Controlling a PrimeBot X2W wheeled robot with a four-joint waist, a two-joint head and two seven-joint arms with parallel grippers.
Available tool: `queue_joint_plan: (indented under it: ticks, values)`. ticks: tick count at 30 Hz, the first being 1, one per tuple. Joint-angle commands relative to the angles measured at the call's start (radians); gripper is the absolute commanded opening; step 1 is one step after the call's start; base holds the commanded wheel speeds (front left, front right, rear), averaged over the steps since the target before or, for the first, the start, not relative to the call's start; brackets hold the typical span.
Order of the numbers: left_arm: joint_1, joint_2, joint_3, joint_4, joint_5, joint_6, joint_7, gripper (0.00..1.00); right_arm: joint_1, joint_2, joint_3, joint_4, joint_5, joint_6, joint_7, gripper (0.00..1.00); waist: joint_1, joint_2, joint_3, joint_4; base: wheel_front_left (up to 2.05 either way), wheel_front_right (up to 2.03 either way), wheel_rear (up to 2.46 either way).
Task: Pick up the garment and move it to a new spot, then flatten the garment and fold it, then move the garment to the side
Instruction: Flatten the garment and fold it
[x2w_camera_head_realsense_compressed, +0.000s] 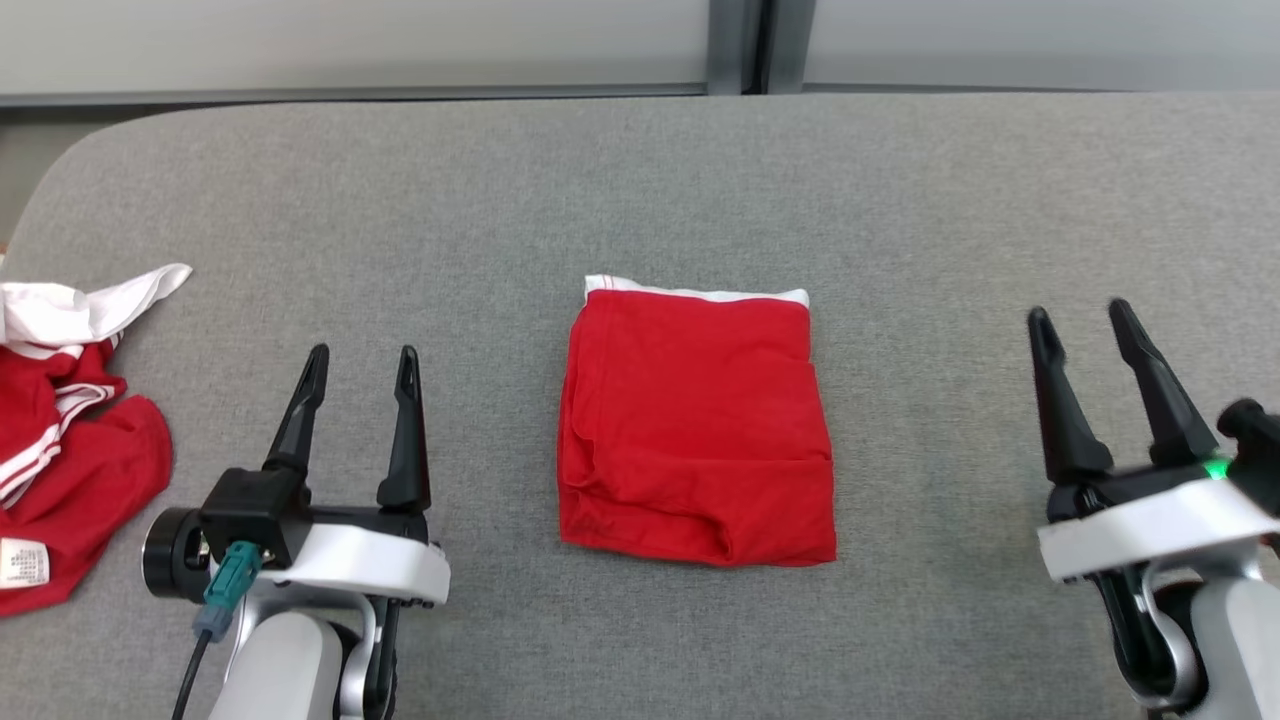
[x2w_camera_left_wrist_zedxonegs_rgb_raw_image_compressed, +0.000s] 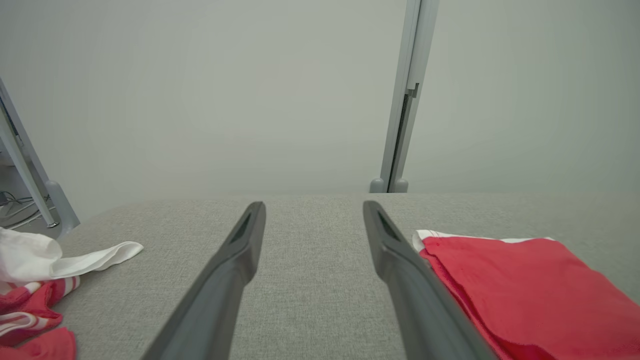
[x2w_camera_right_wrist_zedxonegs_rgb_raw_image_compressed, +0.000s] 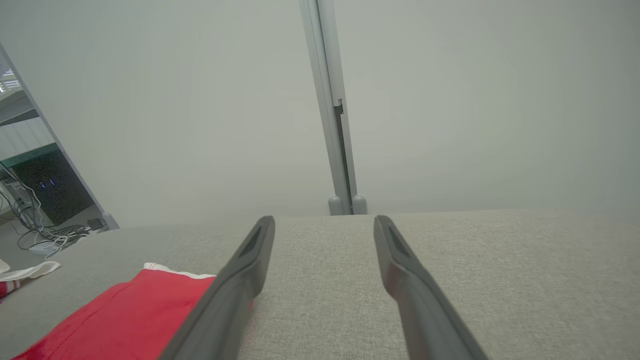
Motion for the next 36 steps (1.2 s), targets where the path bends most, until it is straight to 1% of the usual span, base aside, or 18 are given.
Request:
queue_joint_plan:
  ticks: [1,3,10,18,27,36]
  values:
    - [0.022,0.013,0.005,0.004,0.002,-0.007,0.000,1.00,0.046,0.002,-0.039,-0.019,-0.014,0.000,0.018,1.00,0.0000,0.0000,-0.028,-0.019,0.00,0.00,0.00]
    - [0.038,0.021,0.008,0.007,-0.004,-0.011,0.000,1.00,0.077,0.006,-0.061,-0.034,-0.027,0.000,0.031,1.00,0.0000,0.0000,-0.043,-0.029,0.00,0.00,0.00]
    - [0.095,0.037,0.005,0.003,-0.023,-0.022,0.020,1.00,0.163,0.025,-0.074,-0.069,-0.041,0.000,0.065,1.00,0.0000,0.0000,-0.105,-0.050,0.00,0.00,0.00]
    - [0.163,0.068,0.013,-0.006,-0.049,-0.038,0.049,1.00,0.258,0.052,-0.085,-0.101,-0.051,0.000,0.100,1.00,0.0000,0.0000,-0.180,-0.056,0.00,0.00,0.00]
    - [0.232,0.097,0.019,-0.034,-0.050,-0.017,0.067,1.00,0.350,0.073,-0.099,-0.156,-0.077,0.000,0.145,1.00,0.0000,0.0000,-0.241,-0.061,0.00,0.00,0.00]
    - [0.242,0.110,0.020,-0.057,-0.042,0.006,0.075,1.00,0.365,0.079,-0.114,-0.185,-0.095,0.000,0.178,1.00,0.0000,0.0000,-0.250,-0.065,0.00,0.00,0.00]
